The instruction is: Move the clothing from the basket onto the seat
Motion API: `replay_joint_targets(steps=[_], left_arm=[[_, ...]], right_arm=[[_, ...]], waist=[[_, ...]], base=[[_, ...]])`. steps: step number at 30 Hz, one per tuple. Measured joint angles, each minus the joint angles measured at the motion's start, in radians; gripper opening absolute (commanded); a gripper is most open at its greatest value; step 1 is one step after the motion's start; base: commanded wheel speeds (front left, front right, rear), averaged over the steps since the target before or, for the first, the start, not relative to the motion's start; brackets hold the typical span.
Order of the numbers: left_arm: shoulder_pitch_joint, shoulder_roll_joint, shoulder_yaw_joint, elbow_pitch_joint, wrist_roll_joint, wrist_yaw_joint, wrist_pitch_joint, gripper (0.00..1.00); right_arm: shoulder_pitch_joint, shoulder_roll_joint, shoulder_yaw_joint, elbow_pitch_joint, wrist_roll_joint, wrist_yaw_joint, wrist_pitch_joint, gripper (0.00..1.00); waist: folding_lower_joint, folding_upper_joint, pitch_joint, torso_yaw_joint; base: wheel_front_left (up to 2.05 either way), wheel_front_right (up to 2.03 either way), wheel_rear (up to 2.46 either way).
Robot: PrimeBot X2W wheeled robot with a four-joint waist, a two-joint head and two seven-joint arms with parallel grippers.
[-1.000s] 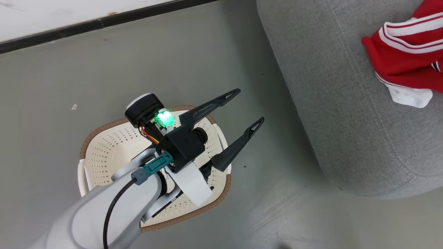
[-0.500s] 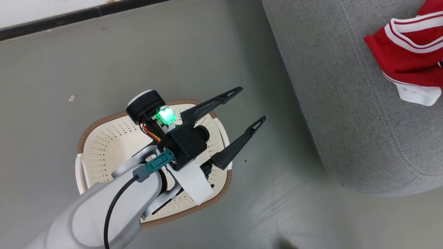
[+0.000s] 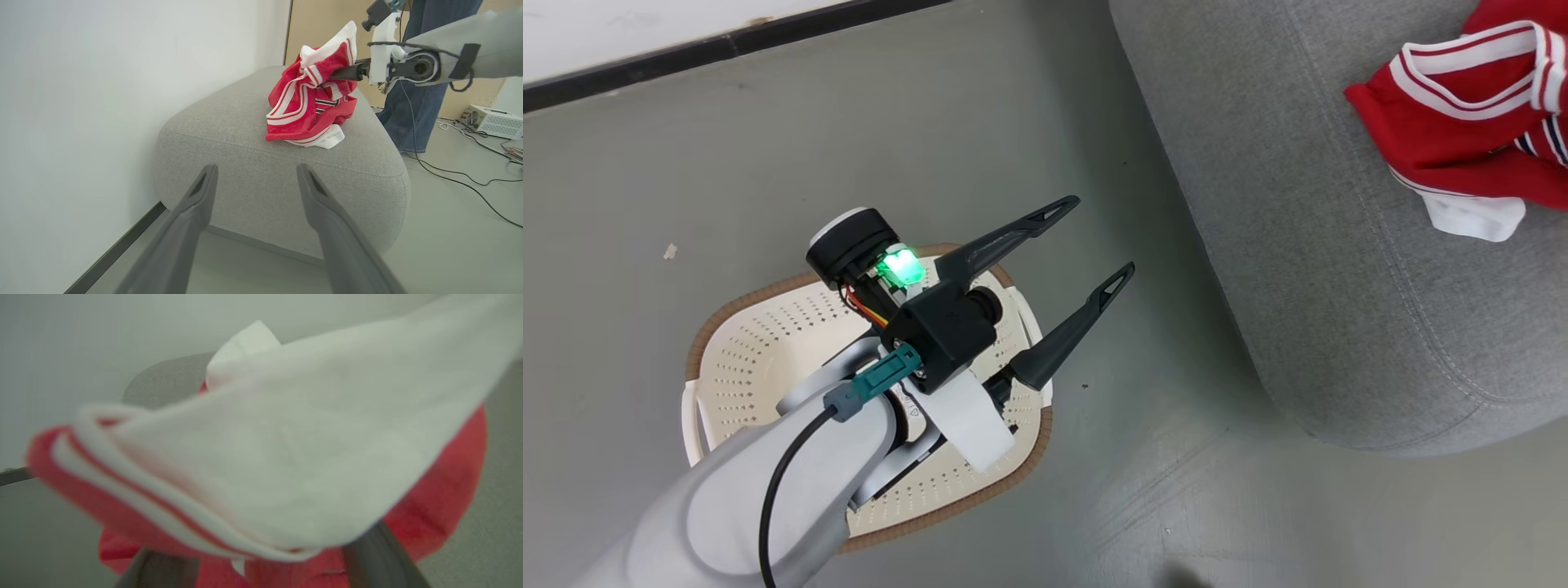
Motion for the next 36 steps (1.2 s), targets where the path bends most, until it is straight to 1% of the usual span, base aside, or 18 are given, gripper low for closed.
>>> replay_joint_targets(steps=[6,13,22,31,36], left_arm=[[0.0,0.0,0.003,0.008,-0.002,0.0,-0.012,1.0],[0.001,0.002,0.009,0.02,-0.003,0.0,-0.022,1.0],[0.007,0.007,0.013,0.03,-0.011,0.0,-0.035,1.0],[0.026,0.008,0.015,0.036,-0.013,0.001,-0.052,1.0],[0.039,0.008,0.03,0.04,-0.025,0.006,-0.068,1.0]], right_arm=[[0.061,0.0,0.039,-0.028,-0.002,0.0,0.0,1.0],[0.134,0.004,0.096,-0.034,0.002,0.0,0.0,1.0],[0.202,-0.004,0.164,-0.07,0.048,0.0,0.009,1.0],[0.251,-0.042,0.223,-0.141,0.099,0.0,0.07,1.0],[0.262,-0.068,0.229,-0.215,0.125,0.0,0.07,1.0]], waist=[[0.0,0.0,-0.011,-0.022],[0.0,0.0,-0.028,-0.047],[0.0,0.0,-0.052,-0.078],[0.0,0.0,-0.082,-0.099],[0.0,0.0,-0.102,-0.104]], base=[[0.0,0.0,0.0],[0.0,0.0,0.0],[0.0,0.0,0.0],[0.0,0.0,0.0],[0.0,0.0,0.0]])
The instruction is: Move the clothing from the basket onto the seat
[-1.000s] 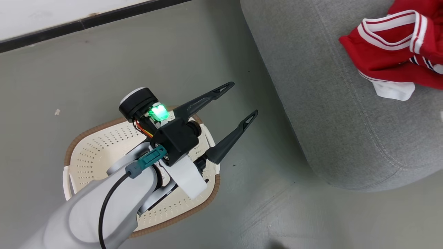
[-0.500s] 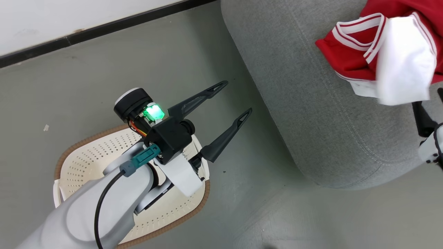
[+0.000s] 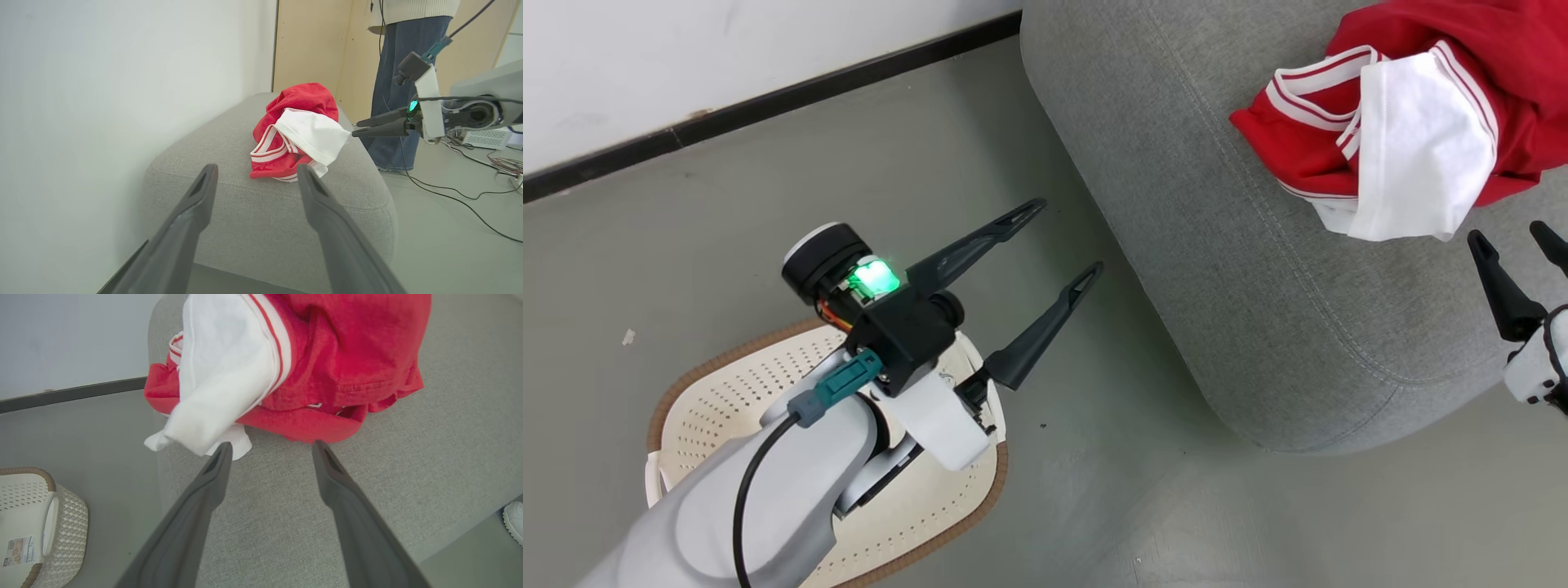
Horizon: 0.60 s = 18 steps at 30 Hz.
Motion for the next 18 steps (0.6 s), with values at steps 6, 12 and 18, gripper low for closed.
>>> replay_joint_targets(steps=[6,12,18], left_arm=[[0.03,0.005,0.019,0.014,-0.015,0.017,-0.014,1.0],[0.045,0.01,0.046,0.02,-0.02,0.037,-0.028,1.0],[0.081,0.021,0.084,0.035,-0.03,0.068,-0.041,1.0]], right_arm=[[0.003,-0.028,0.008,-0.085,0.007,0.0,-0.013,1.0],[-0.002,-0.047,0.014,-0.15,0.005,0.0,-0.019,1.0],[-0.046,-0.046,0.018,-0.195,-0.014,0.0,-0.021,1.0]], waist=[[0.0,0.0,-0.025,0.001],[0.0,0.0,-0.046,0.011],[0.0,0.0,-0.071,0.037]], base=[[0.0,0.0,0.0],[0.0,0.0,0.0],[0.0,0.0,0.0]])
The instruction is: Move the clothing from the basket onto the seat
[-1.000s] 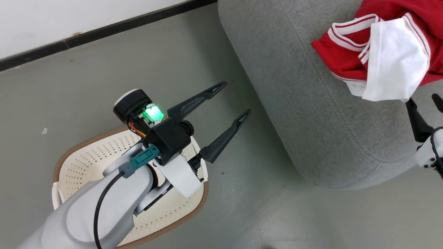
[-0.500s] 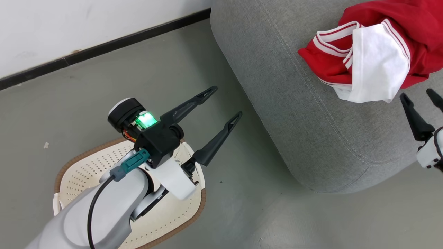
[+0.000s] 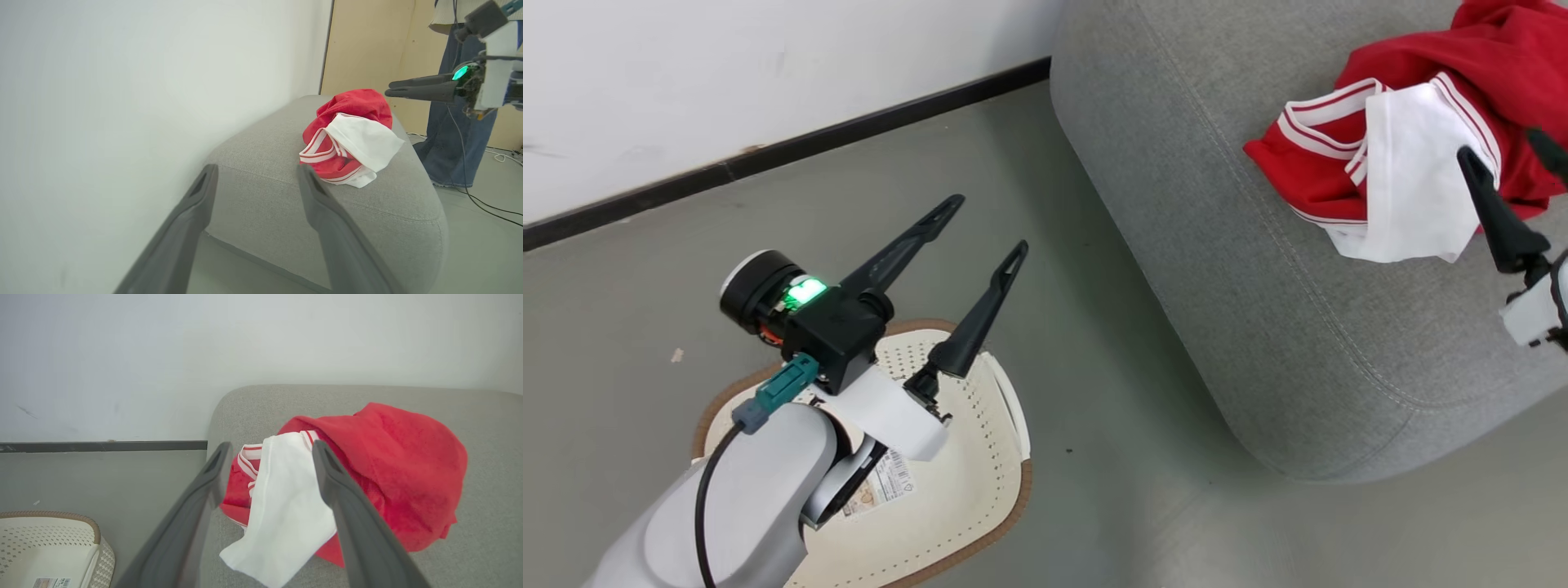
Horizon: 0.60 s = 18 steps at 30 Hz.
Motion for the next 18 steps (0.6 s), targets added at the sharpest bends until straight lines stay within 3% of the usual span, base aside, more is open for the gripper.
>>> replay_joint_targets(steps=[7,18], left_arm=[[0.043,0.005,0.057,0.02,-0.011,0.044,-0.013,1.0],[0.139,0.006,0.185,0.053,-0.034,0.156,-0.021,1.0]], right_arm=[[-0.07,0.036,0.001,-0.009,-0.06,0.0,-0.004,1.0],[-0.1,0.138,-0.014,-0.018,-0.16,0.0,-0.027,1.0]], waist=[[0.0,0.0,-0.027,0.043],[0.0,0.0,-0.072,0.124]], base=[[0.0,0.0,0.0],[0.0,0.0,0.0]])
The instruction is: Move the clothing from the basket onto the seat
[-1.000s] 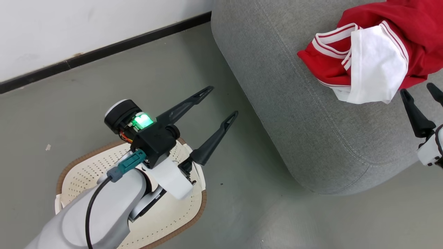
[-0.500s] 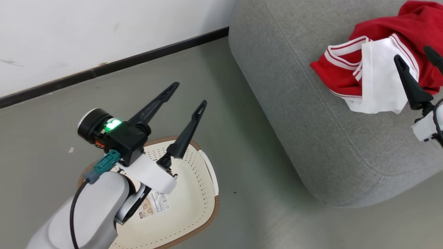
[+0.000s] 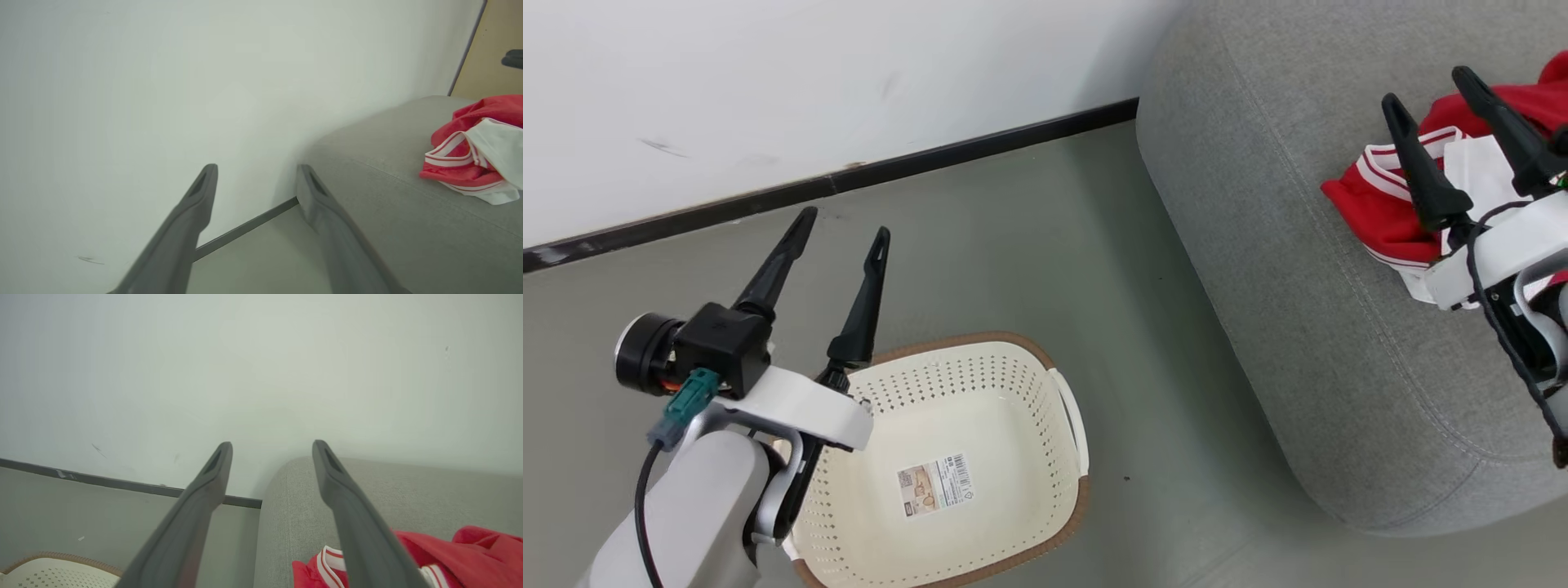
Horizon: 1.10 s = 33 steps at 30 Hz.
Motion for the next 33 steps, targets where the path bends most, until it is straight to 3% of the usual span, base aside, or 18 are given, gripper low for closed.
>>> replay_joint_targets(steps=[7,21,33], left_arm=[[0.07,-0.012,0.078,0.015,-0.018,0.063,-0.001,1.0],[0.231,-0.072,0.211,0.019,-0.017,0.145,-0.001,1.0],[0.339,-0.101,0.258,0.026,0.027,0.17,-0.001,1.0]], right_arm=[[0.009,0.068,-0.024,0.001,-0.048,0.0,-0.012,1.0],[0.157,0.185,-0.117,-0.014,-0.145,0.0,-0.022,1.0],[0.343,0.268,-0.149,-0.051,-0.196,0.0,-0.022,1.0]], waist=[[0.0,0.0,-0.032,0.05],[0.0,0.0,-0.108,0.126],[0.0,0.0,-0.181,0.172]], base=[[0.0,0.0,0.0],[0.0,0.0,0.0],[0.0,0.0,0.0]])
